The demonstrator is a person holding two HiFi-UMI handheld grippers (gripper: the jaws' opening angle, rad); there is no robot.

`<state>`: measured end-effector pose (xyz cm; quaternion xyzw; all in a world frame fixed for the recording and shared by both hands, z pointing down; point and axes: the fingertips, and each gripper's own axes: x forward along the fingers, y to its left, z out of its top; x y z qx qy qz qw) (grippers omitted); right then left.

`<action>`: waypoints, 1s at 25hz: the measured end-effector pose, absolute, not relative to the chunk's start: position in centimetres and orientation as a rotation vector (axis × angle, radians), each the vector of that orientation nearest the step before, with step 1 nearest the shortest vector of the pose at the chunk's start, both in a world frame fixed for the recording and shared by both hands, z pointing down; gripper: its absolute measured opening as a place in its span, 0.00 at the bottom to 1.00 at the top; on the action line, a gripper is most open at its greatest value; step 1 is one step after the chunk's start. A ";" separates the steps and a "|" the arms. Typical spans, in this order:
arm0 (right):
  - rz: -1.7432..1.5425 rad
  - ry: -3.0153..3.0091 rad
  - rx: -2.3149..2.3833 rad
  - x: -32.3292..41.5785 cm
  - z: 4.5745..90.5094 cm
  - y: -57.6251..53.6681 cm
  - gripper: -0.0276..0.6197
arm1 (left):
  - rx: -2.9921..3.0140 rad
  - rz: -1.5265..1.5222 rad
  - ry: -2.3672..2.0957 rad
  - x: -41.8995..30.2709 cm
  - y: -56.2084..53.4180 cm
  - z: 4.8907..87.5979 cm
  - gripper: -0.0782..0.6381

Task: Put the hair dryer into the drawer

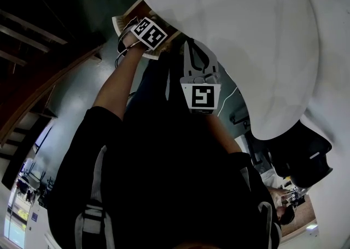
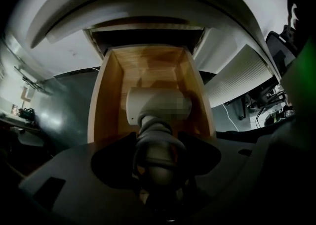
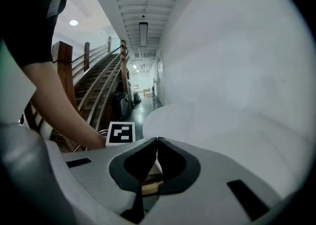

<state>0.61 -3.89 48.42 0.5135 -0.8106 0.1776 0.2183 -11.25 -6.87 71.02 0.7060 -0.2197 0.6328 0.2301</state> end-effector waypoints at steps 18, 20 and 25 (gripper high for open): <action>0.493 -2.237 1.441 1.3 48.1 -3.4 0.08 | 1.836 1.912 -0.492 -11.9 -5.5 72.6 0.50; 0.494 -2.237 1.444 1.5 48.0 -3.4 0.08 | 1.828 1.913 -0.489 -11.9 -5.4 72.7 0.51; 0.487 -2.241 1.441 1.5 48.1 -3.2 0.08 | 1.834 1.886 -0.503 -11.9 -5.6 72.6 0.52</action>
